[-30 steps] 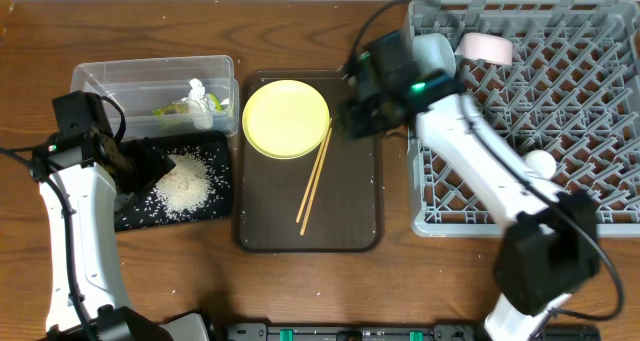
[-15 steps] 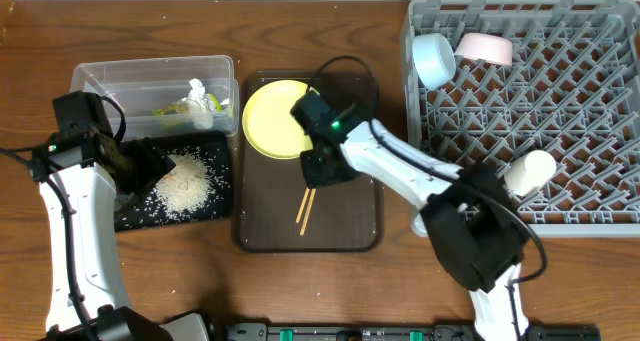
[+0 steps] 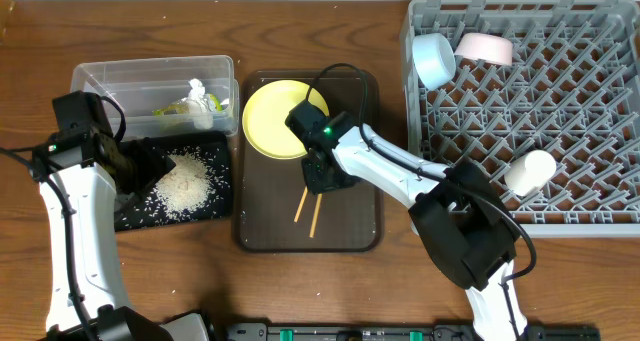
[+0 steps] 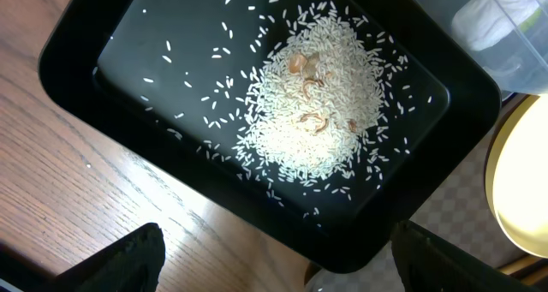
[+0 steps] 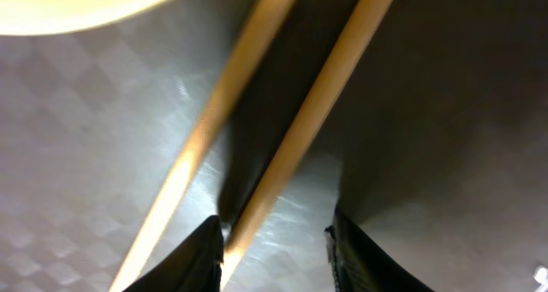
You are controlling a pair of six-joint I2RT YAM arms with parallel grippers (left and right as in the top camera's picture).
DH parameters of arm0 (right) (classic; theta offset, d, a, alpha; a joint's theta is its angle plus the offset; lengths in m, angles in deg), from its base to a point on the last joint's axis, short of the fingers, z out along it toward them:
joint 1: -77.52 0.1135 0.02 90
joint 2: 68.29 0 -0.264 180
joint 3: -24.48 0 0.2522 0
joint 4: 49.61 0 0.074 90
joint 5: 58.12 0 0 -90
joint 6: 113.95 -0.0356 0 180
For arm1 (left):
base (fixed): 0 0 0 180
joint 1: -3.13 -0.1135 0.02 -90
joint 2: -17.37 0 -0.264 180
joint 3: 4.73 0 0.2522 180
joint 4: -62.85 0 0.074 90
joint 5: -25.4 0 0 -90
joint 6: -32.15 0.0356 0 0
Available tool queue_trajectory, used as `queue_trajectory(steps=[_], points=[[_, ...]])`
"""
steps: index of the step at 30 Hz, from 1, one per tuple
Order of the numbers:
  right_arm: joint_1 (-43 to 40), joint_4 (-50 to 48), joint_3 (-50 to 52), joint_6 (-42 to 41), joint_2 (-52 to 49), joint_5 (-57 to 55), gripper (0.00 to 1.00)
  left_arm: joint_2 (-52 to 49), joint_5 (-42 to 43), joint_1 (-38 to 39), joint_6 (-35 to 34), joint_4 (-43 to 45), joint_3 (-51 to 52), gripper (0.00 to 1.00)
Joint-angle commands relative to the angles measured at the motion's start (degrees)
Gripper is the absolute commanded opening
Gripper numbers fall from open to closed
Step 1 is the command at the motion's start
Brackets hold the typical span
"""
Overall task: Sort waste into correct bins and load items into the dishwasher rack
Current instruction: 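Reach the right gripper to the chopsticks and grasp one chopstick, then carry the chopstick to the rack and stand it in a slot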
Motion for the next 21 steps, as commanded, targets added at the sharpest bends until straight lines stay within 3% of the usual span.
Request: queue_trajectory(steps=[1,3,7,11,21], points=[[0.0,1.0,0.3,-0.7,-2.4,-2.2,0.36,0.4,-0.3,-0.2,-0.7,-0.2,-0.3,0.87],[-0.1,1.5,0.3,-0.7,-2.4,-2.3,0.32,0.4,-0.3,-0.2,-0.7,-0.2,-0.3,0.87],[-0.9,1.9,0.3,-0.7,-2.4,-2.2,0.12,0.4,-0.3,-0.2,-0.7,-0.2,-0.3,0.87],[-2.2,2.7,0.3,-0.7,-2.4,-1.8,0.03,0.4,-0.3,-0.2,-0.7,-0.2,-0.3,0.87],[-7.7,4.1,0.1,1.8,0.3,-1.9,0.01,0.4,-0.3,-0.2,-0.7,-0.2,-0.3,0.87]])
